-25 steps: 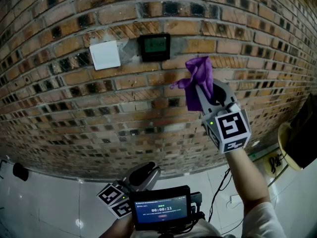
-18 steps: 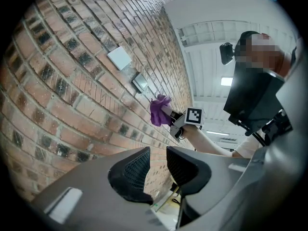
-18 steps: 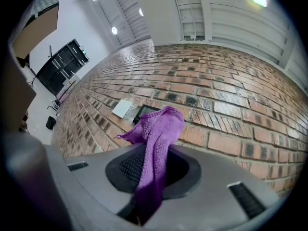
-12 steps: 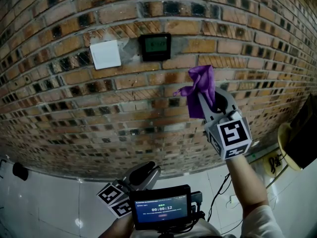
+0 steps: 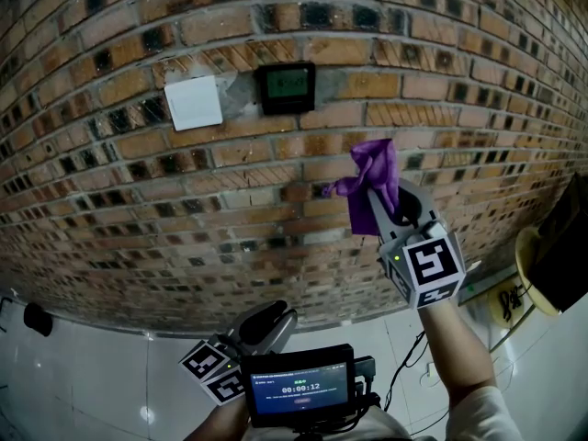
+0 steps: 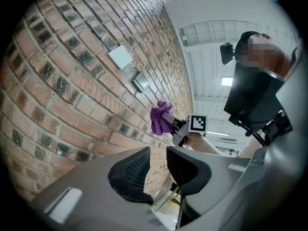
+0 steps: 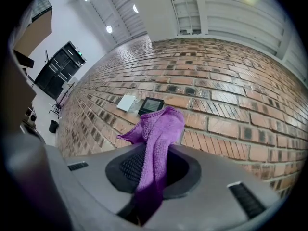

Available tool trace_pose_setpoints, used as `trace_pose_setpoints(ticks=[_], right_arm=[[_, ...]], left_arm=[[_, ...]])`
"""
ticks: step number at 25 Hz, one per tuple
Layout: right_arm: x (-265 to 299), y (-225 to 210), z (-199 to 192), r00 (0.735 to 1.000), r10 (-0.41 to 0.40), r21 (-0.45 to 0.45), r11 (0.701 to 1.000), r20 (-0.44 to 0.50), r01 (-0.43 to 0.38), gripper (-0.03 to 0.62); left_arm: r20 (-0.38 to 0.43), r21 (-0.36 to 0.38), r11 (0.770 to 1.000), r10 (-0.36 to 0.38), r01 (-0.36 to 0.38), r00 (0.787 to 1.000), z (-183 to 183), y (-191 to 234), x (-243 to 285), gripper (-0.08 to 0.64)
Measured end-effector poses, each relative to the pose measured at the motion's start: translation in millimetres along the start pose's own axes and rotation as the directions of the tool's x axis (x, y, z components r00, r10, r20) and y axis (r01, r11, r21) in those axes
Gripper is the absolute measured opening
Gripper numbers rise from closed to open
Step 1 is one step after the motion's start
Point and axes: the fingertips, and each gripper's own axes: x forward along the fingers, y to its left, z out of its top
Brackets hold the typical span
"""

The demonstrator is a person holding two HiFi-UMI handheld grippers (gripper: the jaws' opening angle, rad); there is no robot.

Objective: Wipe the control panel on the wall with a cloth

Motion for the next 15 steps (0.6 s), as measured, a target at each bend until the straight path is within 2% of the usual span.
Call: trace_pose_setpoints(ticks=[15], right_arm=[[-15,18,-21,0.999,0.029,0.087,0.996,-0.037,-0.026,0.081]], left_arm=[[0.008,-0.015,1.000,0.015,-0.015,1.000,0,6,-1,0.109]])
